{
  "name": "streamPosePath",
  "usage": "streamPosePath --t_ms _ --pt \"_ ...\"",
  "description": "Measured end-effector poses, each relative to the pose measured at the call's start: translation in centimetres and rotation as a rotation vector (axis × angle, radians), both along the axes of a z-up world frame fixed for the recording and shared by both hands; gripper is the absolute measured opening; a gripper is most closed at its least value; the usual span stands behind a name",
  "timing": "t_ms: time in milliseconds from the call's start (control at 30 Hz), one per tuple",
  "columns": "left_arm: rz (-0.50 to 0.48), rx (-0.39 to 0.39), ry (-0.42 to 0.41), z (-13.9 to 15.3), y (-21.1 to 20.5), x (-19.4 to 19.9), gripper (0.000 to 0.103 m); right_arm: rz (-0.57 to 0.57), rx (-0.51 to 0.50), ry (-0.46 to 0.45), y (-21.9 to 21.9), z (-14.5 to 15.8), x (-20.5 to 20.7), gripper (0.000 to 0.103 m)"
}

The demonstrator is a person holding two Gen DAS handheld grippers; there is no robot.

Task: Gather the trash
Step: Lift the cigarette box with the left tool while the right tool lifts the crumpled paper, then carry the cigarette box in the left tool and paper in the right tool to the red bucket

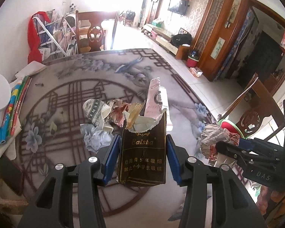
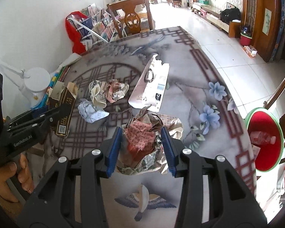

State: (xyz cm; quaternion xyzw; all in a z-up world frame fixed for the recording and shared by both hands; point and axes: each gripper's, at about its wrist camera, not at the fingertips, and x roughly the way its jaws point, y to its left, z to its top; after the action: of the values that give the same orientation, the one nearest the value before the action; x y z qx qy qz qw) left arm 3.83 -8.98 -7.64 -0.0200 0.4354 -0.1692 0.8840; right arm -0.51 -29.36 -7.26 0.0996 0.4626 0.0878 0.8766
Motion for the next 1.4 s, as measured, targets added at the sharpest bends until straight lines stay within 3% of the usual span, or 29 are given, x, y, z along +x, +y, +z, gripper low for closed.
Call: streamPosePath --t_ms 800,1400 --pt "0.047 0.006 0.025 -0.4 -4.9 0.6 0.045 -0.019 0.033 0.022 -6.9 -1.4 2.2 0.042" --pt "-0.098 0.006 -0.001 1.0 -16.0 1.6 0.045 -0.161 0.05 0.025 -17.7 -2.1 1.3 0.042"
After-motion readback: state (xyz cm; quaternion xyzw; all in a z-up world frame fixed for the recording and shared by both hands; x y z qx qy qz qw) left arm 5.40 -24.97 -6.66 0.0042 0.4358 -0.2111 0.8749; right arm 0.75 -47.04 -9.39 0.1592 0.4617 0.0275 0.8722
